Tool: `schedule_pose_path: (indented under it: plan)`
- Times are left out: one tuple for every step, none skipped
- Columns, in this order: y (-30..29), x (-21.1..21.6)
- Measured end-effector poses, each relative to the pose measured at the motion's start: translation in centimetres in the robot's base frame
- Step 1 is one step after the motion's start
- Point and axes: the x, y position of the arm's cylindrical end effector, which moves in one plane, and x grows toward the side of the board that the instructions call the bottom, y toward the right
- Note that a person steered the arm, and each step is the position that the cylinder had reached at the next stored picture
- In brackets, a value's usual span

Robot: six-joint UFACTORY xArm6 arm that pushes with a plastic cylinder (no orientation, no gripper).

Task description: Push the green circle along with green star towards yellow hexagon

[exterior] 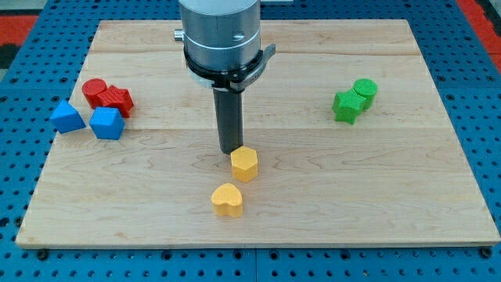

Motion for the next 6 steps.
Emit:
schedule_pose_path:
  plan:
    - [0.6, -0.8]
    - [0.8, 0.4]
    - [0.8, 1.9]
    - [2.2, 0.3]
    - [2.7, -6.3]
    - [5.7, -13.5]
